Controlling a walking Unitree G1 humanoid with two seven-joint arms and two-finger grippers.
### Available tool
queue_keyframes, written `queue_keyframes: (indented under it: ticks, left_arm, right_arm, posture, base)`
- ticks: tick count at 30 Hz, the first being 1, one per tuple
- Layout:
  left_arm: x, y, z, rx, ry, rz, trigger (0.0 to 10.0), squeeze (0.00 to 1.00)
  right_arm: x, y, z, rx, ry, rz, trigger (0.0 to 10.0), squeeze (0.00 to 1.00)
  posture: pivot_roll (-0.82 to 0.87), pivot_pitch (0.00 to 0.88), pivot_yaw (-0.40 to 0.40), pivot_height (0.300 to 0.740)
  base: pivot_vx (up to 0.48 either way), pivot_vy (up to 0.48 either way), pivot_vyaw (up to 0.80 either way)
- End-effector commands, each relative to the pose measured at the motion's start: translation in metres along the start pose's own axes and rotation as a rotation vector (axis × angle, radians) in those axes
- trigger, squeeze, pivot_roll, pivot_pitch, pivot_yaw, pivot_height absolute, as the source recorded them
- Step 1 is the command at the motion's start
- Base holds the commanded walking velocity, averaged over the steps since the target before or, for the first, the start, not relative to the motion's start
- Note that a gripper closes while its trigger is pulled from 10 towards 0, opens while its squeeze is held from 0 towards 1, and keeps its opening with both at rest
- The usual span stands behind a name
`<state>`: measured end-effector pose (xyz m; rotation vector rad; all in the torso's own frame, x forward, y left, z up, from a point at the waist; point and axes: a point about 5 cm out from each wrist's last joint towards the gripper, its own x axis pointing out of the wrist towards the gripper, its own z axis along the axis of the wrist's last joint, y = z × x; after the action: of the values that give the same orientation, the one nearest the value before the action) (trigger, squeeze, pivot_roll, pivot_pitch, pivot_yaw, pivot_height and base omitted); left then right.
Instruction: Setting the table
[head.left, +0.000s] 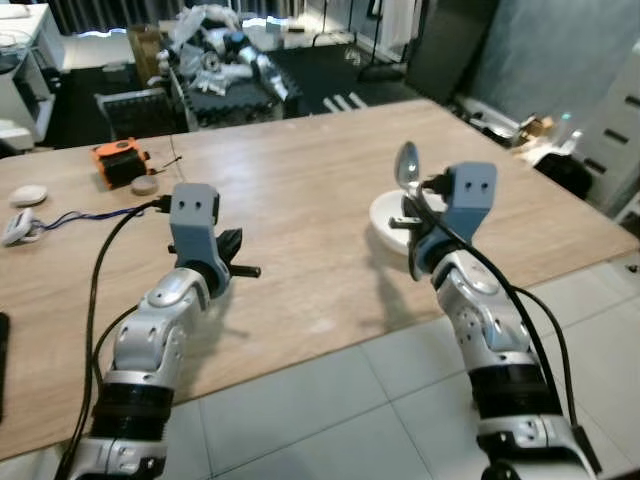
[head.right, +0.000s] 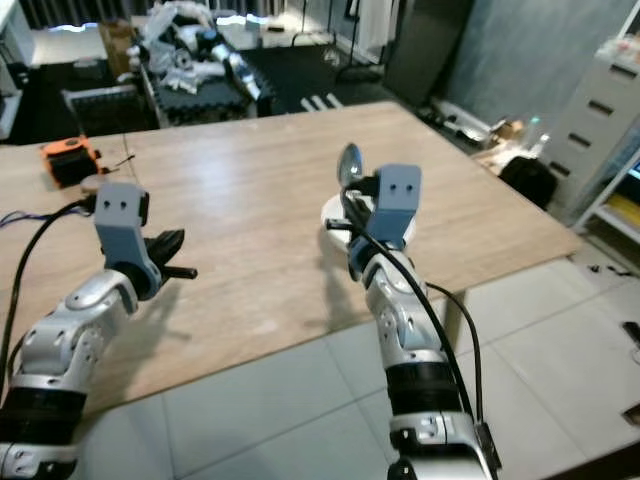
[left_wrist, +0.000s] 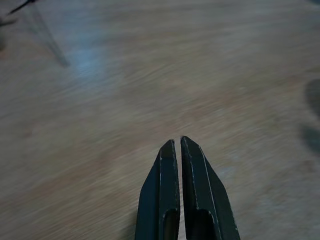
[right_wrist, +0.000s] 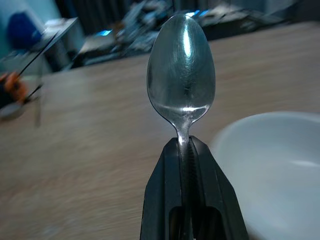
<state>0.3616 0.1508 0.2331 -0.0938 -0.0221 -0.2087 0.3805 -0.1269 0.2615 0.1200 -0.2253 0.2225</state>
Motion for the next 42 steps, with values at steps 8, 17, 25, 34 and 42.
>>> queue_keyframes:
  ticks: [8, 17, 25, 34, 42]
  left_arm:
    - [-0.003, 0.0, -0.004, -0.008, 0.008, 0.004, 10.0, 0.0]
    - [-0.006, 0.002, -0.005, 0.003, 0.017, 0.008, 10.0, 0.0]
    - [-0.01, 0.001, -0.011, 0.006, 0.035, 0.01, 10.0, 0.0]
    - [-0.019, -0.001, -0.028, 0.026, 0.086, 0.007, 10.0, 0.0]
    - [-0.024, -0.013, -0.033, -0.002, 0.101, -0.011, 10.0, 0.0]
  right_arm:
    - [-0.002, -0.003, -0.002, -0.01, 0.006, 0.011, 10.0, 0.0]
    - [-0.003, 0.005, -0.002, -0.055, 0.009, 0.075, 10.0, 0.0]
    - [-0.008, 0.018, -0.015, -0.174, 0.076, 0.181, 10.0, 0.0]
    - [-0.012, 0.028, -0.046, -0.309, 0.229, 0.207, 10.0, 0.0]
    - [0.013, 0.047, -0.041, -0.401, 0.21, 0.214, 10.0, 0.0]
  posture:
    - [-0.03, 0.161, 0.073, 0.74]
    - [-0.03, 0.164, 0.073, 0.74]
    - [-0.03, 0.168, 0.072, 0.74]
    - [-0.03, 0.187, 0.055, 0.74]
    - [-0.04, 0.213, 0.035, 0.74]
  base:
    - [0.0, 0.0, 0.0]
    - [0.0, 0.0, 0.0]
    - [0.0, 0.0, 0.0]
    - [0.0, 0.0, 0.0]
    - [0.0, 0.0, 0.0]
